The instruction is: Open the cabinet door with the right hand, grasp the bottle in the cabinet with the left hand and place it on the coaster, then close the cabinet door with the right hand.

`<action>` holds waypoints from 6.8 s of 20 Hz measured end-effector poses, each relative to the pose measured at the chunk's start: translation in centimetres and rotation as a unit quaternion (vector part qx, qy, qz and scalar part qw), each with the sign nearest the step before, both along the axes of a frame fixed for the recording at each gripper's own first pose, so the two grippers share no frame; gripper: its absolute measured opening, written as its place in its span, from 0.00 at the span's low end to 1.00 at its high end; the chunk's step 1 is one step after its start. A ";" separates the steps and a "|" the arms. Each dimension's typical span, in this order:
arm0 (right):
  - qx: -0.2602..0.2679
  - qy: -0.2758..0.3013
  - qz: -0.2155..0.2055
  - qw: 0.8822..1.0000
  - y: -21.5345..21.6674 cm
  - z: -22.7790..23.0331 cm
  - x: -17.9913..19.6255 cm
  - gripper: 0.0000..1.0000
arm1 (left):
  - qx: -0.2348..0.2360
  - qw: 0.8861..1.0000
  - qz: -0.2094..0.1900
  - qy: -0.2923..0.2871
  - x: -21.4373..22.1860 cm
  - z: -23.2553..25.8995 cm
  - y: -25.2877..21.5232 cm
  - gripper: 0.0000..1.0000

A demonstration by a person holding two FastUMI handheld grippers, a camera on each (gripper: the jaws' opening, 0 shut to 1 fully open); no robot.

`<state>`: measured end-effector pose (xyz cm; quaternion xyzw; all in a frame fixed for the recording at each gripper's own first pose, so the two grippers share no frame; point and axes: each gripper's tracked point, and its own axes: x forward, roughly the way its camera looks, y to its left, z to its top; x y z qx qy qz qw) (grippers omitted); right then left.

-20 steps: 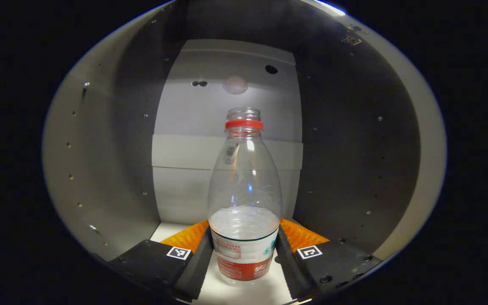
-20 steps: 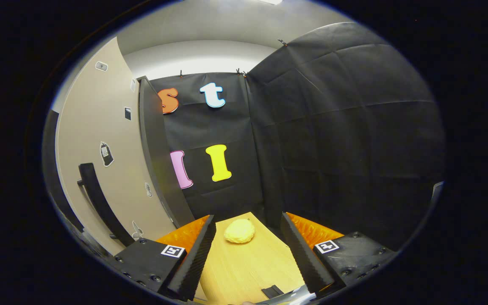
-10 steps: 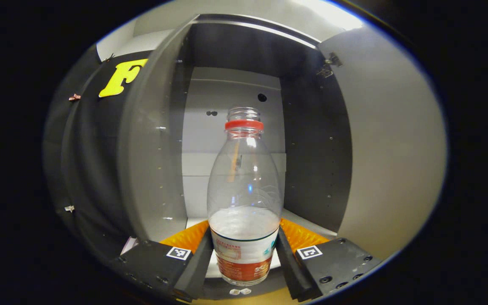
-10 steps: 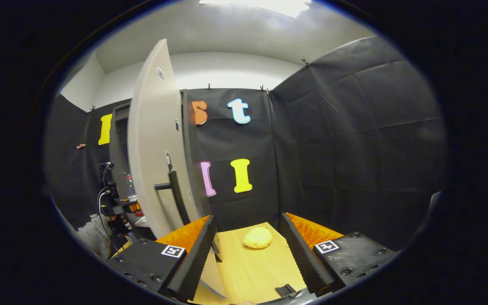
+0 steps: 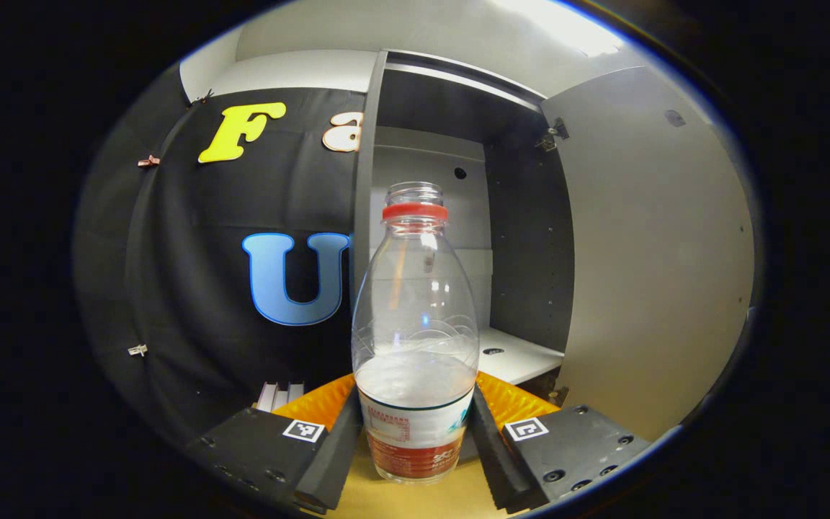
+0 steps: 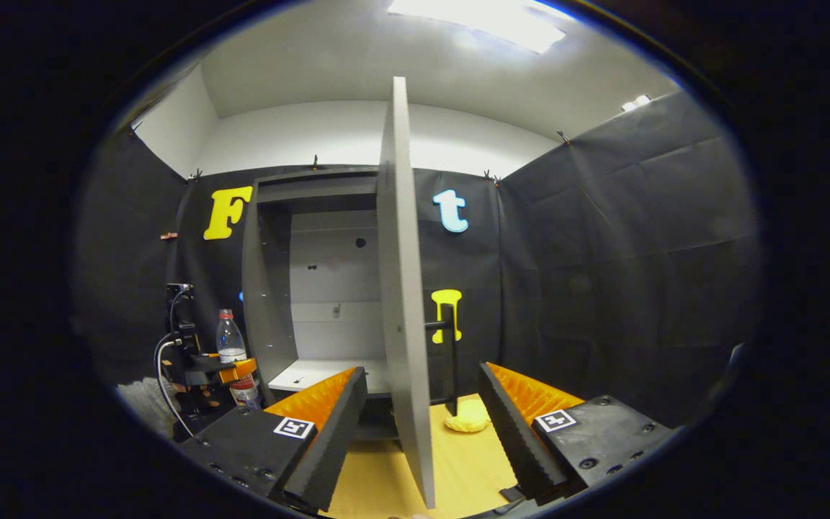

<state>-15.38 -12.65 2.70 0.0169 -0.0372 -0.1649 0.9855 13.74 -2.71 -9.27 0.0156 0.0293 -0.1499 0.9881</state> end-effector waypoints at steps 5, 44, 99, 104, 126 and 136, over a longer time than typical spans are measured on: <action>-0.003 -0.030 0.044 0.999 6.2 1.0 1.8 0.95 | -0.040 0.998 -0.025 0.033 -2.8 -3.9 1.8 0.76; 0.026 0.155 0.087 0.984 12.9 -18.4 13.6 0.95 | -0.015 0.990 -0.102 0.098 -12.1 -33.4 0.1 0.77; 0.007 0.020 0.011 1.000 -8.2 -2.3 1.8 0.96 | -0.050 0.983 -0.177 0.014 -11.4 -3.4 -19.8 0.95; 0.004 0.029 0.044 0.999 -7.0 -2.9 3.0 0.92 | -0.055 0.982 -0.177 0.032 -12.1 -4.0 -19.8 0.95; 0.025 0.031 0.203 0.978 9.8 -5.7 13.7 0.92 | -0.029 0.999 0.014 0.010 -17.9 -1.6 -2.9 0.95; 0.014 0.011 0.285 0.958 17.5 -5.5 17.8 0.92 | -0.034 0.997 0.076 0.001 -17.1 -1.3 -2.6 0.95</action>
